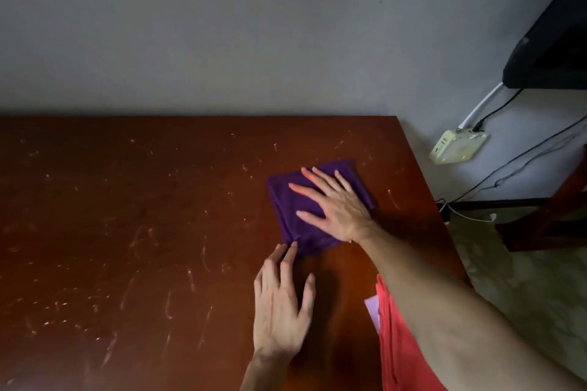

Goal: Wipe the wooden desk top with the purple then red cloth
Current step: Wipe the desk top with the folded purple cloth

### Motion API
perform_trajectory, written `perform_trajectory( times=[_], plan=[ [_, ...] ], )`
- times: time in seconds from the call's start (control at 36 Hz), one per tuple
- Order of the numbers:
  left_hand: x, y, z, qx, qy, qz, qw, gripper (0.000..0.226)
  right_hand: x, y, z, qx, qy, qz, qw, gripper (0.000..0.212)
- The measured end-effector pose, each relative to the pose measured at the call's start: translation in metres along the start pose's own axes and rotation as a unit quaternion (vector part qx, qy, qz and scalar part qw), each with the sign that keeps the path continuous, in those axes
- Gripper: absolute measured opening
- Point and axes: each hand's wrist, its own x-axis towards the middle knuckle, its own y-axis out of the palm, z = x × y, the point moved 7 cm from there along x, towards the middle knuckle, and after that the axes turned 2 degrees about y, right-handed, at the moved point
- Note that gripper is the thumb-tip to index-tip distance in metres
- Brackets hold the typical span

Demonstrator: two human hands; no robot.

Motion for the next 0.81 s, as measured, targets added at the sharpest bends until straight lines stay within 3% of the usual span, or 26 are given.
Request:
perform_trajectory(
  times=[0.14, 0.42, 0.64, 0.81],
  plan=[
    [0.006, 0.016, -0.001, 0.082, 0.043, 0.008, 0.996, 0.057, 0.068, -0.006, -0.059, 0.002, -0.022, -0.017, 1.0, 0.066],
    [0.012, 0.024, 0.002, 0.13, 0.041, 0.038, 0.99, 0.058, 0.127, -0.007, -0.111, 0.022, 0.049, -0.017, 0.998, 0.07],
    [0.011, 0.022, 0.0, 0.148, 0.031, 0.048, 0.987, 0.058, 0.078, -0.002, -0.094, 0.016, 0.09, 0.004, 0.996, 0.071],
    [0.011, 0.021, -0.011, 0.15, 0.031, 0.056, 0.987, 0.064, -0.019, -0.002, -0.077, 0.008, 0.05, -0.002, 0.999, 0.083]
  ],
)
